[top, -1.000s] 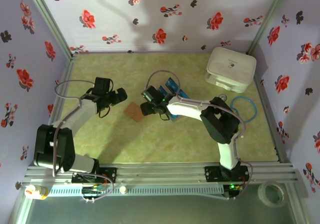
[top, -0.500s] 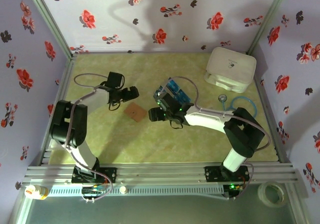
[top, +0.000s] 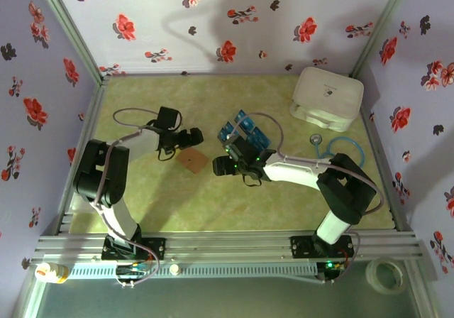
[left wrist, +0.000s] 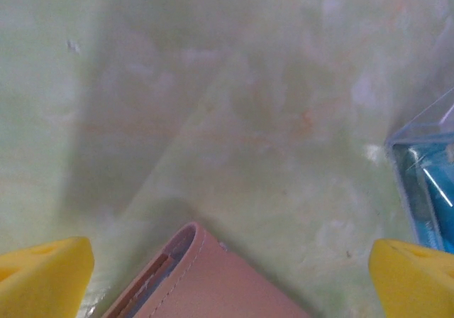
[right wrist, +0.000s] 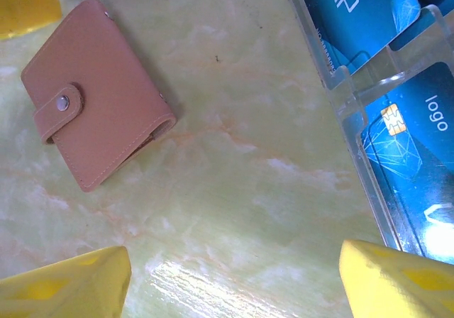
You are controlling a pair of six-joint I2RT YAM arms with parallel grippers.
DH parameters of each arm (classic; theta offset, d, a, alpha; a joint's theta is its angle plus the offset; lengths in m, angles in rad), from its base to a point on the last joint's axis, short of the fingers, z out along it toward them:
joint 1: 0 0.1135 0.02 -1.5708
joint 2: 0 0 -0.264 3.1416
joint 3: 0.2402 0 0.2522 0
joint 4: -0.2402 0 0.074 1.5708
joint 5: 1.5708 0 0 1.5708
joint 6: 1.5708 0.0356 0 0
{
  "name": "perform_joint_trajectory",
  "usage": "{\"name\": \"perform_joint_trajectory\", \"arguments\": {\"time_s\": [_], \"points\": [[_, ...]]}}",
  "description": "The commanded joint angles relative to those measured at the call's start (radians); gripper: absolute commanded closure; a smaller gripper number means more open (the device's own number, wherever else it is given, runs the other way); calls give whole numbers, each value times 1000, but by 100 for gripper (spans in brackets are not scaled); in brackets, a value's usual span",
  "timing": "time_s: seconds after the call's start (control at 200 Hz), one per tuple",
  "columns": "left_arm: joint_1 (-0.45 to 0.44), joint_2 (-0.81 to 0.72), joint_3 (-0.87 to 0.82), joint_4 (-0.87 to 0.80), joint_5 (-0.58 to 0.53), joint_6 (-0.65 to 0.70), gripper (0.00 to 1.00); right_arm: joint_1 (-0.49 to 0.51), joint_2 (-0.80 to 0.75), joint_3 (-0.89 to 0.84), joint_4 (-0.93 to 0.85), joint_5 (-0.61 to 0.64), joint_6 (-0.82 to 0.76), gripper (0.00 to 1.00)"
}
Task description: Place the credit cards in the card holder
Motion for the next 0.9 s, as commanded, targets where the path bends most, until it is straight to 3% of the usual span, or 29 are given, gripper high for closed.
{"name": "perform_joint_trajectory", "arguments": {"time_s": [0.0, 0.225, 0.5, 0.69, 0.89], "points": [[-12, -16, -50, 23, 31, -6, 0, -6, -28, -6, 22, -13, 17, 22], [-38, -121, -173, 92, 65, -81, 0, -6, -1, 7, 35, -40, 22, 22], [-83, -360, -401, 208, 82, -283, 0, -7, 77, 58, 59, -103, 29, 24], [-83, -527, -428, 82, -88, -307, 0, -7, 165, 122, 80, -146, 51, 25], [-66, -519, -285, -117, -221, -204, 0, -4, 180, 107, 149, -224, 119, 27]]}}
